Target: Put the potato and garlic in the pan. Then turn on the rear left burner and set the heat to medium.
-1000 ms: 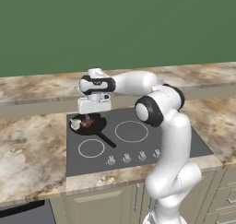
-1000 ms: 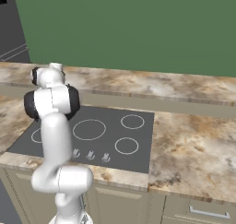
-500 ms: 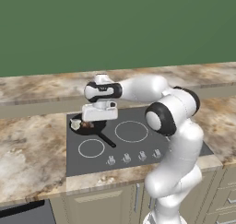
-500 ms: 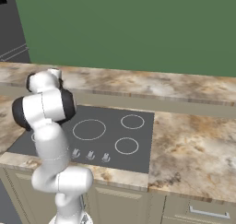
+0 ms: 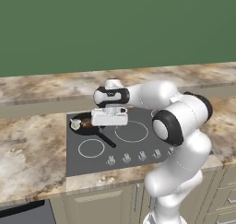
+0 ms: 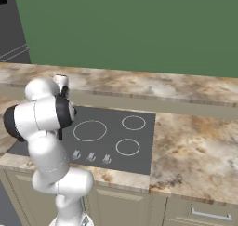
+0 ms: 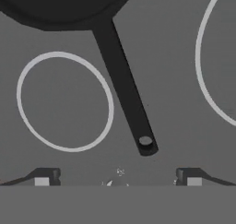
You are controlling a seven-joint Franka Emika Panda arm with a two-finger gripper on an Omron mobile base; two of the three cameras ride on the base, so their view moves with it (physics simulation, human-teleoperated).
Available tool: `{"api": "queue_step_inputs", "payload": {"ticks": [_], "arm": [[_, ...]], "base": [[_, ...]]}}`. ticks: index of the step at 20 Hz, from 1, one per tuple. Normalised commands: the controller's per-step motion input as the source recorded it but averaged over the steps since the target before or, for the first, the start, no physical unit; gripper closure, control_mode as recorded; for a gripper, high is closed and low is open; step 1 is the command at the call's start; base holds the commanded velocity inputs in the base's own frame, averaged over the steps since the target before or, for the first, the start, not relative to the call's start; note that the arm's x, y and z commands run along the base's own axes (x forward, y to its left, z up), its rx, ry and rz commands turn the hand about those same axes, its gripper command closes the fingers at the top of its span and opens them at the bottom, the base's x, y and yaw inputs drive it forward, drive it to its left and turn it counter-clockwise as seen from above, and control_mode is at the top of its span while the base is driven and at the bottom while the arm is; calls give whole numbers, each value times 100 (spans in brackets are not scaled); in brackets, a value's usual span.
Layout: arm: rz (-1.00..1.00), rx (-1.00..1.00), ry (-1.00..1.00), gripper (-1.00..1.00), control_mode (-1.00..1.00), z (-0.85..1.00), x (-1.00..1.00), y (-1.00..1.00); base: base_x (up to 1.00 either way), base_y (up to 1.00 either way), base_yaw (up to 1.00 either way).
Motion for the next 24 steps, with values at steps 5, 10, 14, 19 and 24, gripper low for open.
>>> {"api": "queue_step_inputs", "payload": {"ticks": [5,10,14,19,24], "arm": [[-4,-3,1,-100,-100,0,-24,-35],[0,-3,1,-100,-100,0,-41,-9],[0,-5,0,-100,-100,-3,-41,-19],[0,-2,0,-100,-100,-12,-23,-22],[-3,0,0,-100,-100,-27,-5,-15]], "base": [[0,0,0],[0,0,0],[0,0,0],[0,0,0],[0,0,0]]}}
